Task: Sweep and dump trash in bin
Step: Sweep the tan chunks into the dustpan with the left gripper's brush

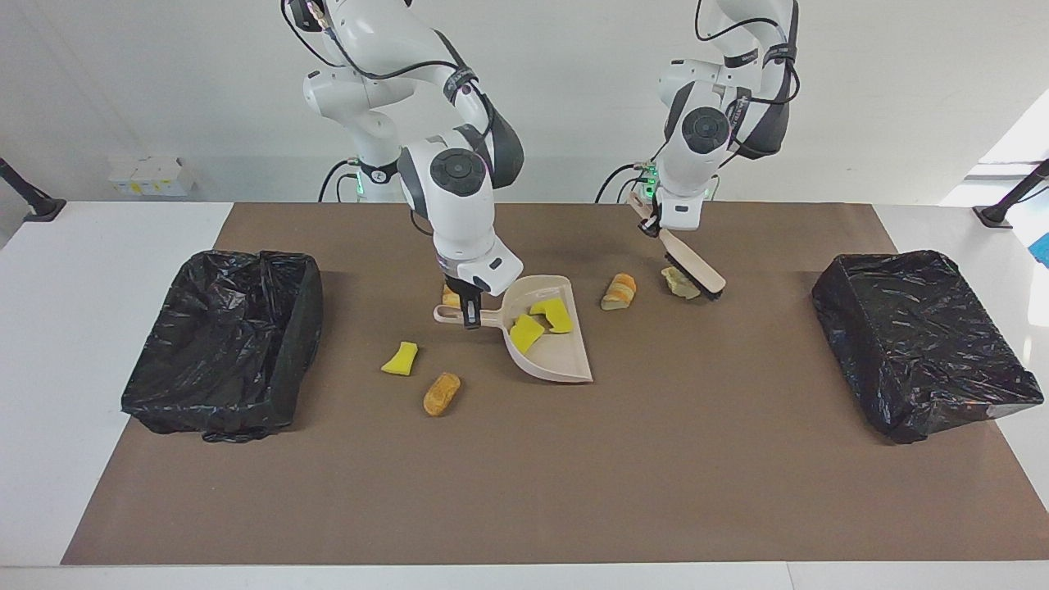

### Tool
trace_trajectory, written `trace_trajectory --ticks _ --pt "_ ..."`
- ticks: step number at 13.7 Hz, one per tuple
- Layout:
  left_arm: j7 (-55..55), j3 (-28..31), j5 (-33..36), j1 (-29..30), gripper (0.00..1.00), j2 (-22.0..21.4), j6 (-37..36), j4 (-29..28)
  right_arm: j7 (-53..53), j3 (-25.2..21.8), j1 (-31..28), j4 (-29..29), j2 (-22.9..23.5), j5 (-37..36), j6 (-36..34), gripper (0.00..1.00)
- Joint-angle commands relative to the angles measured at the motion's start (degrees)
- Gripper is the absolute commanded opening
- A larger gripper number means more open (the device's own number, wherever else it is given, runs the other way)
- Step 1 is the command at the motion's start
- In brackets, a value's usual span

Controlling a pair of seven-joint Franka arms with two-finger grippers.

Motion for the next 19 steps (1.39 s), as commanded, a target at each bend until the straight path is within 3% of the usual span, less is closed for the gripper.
trace_trajectory --ticks 1,4,7,9,13,19 --pt "6.5 -0.1 0.9 -4.0 0.0 -0.2 2.7 -1.6 5.2 0.3 1.0 -4.3 -3.4 0.5 1.8 0.0" --pt "8.7 -0.1 -1.8 -6.7 0.0 2.8 10.1 0.1 5.3 0.3 1.1 -5.2 -3.2 0.5 3.1 0.0" --pt "8.5 -0.2 -4.4 -9.8 0.0 12.3 15.3 7.0 5.2 0.3 1.1 -5.1 -3.0 0.5 3.2 0.0" --pt "8.3 -0.2 -5.3 -10.9 0.0 16.3 18.6 10.5 5.0 0.3 1.0 -5.0 -2.8 0.5 3.2 0.0" --pt "11.4 -0.2 -6.6 -13.8 0.0 19.6 23.9 15.2 4.8 0.3 0.3 -4.6 -2.6 0.7 3.2 0.0" --pt "12.4 0.2 -6.3 -13.6 0.0 19.6 22.0 16.2 4.6 0.3 -1.8 -4.2 -2.8 3.0 2.8 0.0"
